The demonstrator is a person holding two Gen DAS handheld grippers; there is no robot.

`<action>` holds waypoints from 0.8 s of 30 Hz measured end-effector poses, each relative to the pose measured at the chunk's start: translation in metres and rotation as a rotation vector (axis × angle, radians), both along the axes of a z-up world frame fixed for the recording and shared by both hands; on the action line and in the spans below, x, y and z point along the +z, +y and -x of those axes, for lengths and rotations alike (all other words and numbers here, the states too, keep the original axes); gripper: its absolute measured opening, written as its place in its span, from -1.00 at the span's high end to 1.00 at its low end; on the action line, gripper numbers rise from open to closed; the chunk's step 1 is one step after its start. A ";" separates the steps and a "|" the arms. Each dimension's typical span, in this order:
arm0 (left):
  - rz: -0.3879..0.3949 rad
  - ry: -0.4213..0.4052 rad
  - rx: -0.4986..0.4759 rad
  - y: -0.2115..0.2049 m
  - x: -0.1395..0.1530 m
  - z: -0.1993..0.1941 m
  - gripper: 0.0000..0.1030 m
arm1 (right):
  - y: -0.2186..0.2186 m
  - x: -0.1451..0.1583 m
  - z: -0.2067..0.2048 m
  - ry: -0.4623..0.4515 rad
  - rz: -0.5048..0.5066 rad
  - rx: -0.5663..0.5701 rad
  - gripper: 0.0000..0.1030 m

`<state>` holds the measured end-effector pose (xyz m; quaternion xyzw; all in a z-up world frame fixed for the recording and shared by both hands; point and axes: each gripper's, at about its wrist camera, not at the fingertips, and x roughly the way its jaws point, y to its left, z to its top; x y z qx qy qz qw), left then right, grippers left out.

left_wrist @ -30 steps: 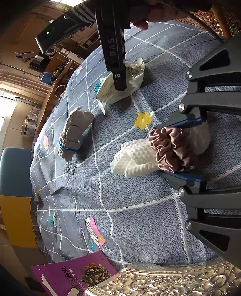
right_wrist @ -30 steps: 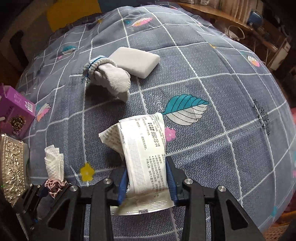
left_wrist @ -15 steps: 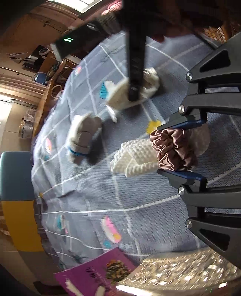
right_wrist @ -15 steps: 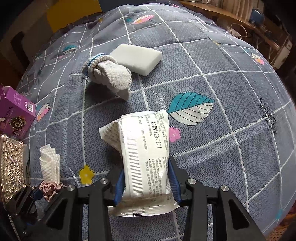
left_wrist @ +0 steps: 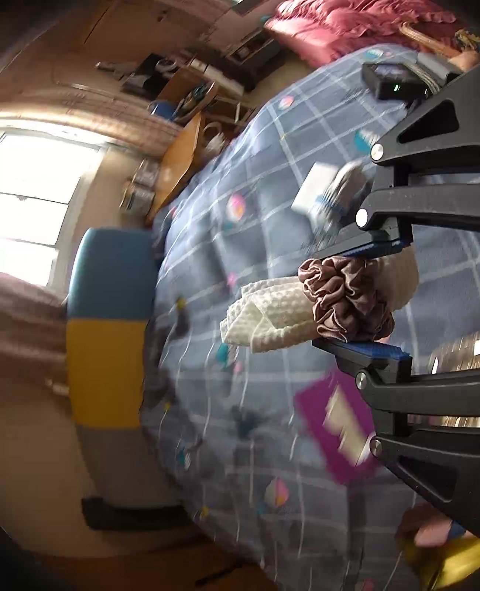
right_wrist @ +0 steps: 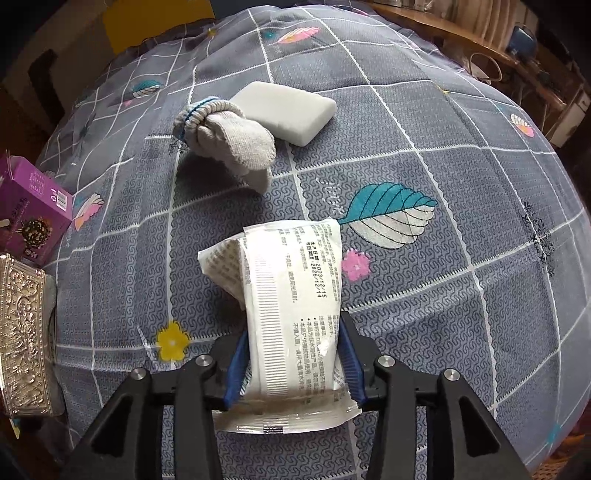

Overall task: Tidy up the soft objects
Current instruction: 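Carry the waffle cloth bundle over the gold tray with the left tool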

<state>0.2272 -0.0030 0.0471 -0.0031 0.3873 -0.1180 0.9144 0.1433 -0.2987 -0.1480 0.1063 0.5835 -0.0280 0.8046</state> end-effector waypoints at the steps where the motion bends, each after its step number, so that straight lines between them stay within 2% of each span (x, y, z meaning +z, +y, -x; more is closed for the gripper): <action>1: -0.014 -0.012 0.040 0.017 0.003 -0.005 0.29 | -0.001 -0.001 -0.001 0.001 0.000 0.001 0.10; 7: -0.009 -0.007 0.230 0.129 -0.006 -0.003 0.29 | 0.009 -0.003 -0.002 -0.002 0.043 0.037 0.07; 10: -0.012 0.004 0.313 0.183 -0.021 0.020 0.29 | 0.017 -0.004 -0.003 -0.009 0.074 0.059 0.07; 15: 0.044 0.032 0.449 0.264 -0.048 0.076 0.29 | 0.026 -0.006 -0.002 -0.018 0.105 0.080 0.07; 20: 0.066 0.055 0.545 0.313 -0.069 0.135 0.29 | 0.039 -0.007 0.001 -0.023 0.129 0.091 0.06; 24: 0.073 0.070 0.605 0.337 -0.083 0.174 0.28 | 0.048 -0.009 0.004 -0.027 0.148 0.101 0.05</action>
